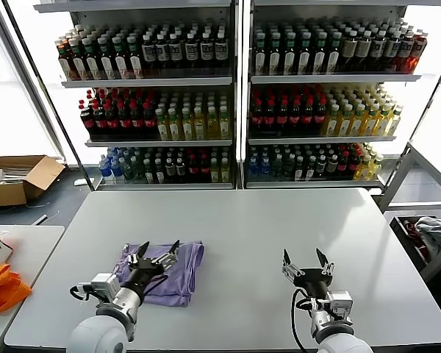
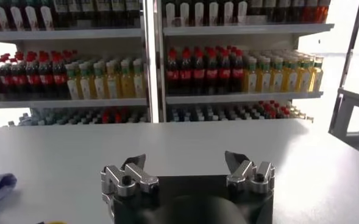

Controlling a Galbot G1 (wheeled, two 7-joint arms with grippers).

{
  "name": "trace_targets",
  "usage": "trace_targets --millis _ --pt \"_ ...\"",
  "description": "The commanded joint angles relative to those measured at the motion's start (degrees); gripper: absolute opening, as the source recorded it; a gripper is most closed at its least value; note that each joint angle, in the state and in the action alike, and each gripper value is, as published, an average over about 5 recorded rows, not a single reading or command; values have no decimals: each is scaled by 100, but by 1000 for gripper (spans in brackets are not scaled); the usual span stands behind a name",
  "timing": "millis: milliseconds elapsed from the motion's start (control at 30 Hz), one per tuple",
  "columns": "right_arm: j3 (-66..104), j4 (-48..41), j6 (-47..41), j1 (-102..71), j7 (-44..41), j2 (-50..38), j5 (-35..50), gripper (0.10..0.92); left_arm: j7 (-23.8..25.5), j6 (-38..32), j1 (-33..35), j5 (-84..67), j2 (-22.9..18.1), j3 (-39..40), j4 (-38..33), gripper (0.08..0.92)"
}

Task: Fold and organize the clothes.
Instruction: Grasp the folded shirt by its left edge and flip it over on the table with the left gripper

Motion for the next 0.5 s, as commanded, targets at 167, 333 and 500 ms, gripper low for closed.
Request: trace_targets --millis 167,333,500 --pt "-151 -77 -27 166 7 -7 0 823 201 -226 217 850 392 -1064 844 823" --pt "-132 -81 -37 144 11 -15 -4 823 300 -195 169 877 371 -857 906 823" --pt "-105 -73 -31 100 10 -19 -6 823 400 -155 142 830 363 -747 1001 823"
